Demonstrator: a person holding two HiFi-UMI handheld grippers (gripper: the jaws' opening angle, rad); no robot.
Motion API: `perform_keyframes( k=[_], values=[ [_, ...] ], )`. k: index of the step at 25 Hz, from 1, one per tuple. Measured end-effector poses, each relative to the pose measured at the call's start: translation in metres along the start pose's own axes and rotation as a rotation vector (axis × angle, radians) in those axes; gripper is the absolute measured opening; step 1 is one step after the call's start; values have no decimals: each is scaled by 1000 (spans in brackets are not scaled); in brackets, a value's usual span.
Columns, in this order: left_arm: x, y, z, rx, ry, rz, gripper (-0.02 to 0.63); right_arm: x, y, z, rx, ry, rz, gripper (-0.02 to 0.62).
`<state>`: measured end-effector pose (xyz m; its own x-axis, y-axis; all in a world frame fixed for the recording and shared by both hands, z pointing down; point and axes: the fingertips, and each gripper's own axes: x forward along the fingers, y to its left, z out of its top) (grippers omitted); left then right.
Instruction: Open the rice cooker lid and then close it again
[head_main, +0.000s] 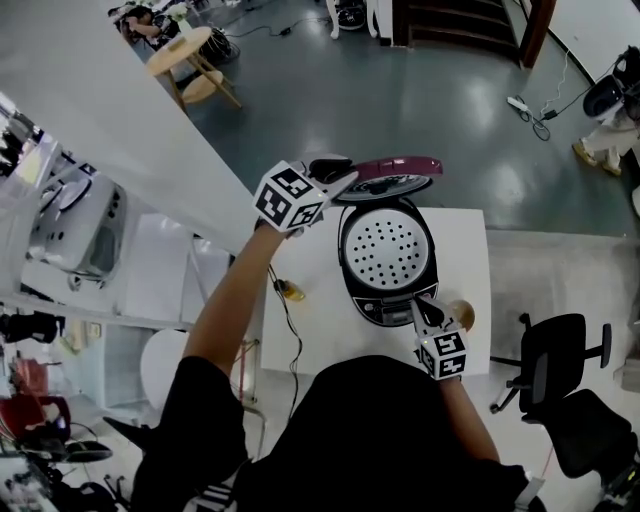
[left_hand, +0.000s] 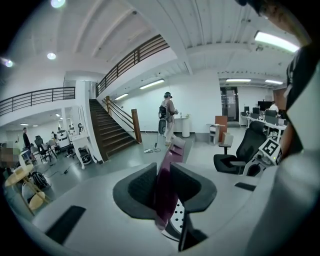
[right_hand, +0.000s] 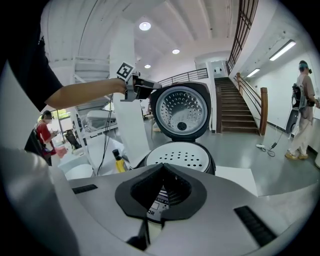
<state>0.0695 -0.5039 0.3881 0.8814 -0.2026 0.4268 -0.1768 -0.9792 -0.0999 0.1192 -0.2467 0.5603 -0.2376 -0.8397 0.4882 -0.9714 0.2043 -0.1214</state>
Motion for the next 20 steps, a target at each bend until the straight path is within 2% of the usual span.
perform_keyframes(
  k=[10, 20],
  values=[
    [-7, -35, -11, 45, 40, 26, 78, -12, 5, -1, -13, -6, 63, 0],
    [-13, -66, -25, 43, 73, 47, 67, -24, 16, -12, -31, 17, 131, 0]
  ],
)
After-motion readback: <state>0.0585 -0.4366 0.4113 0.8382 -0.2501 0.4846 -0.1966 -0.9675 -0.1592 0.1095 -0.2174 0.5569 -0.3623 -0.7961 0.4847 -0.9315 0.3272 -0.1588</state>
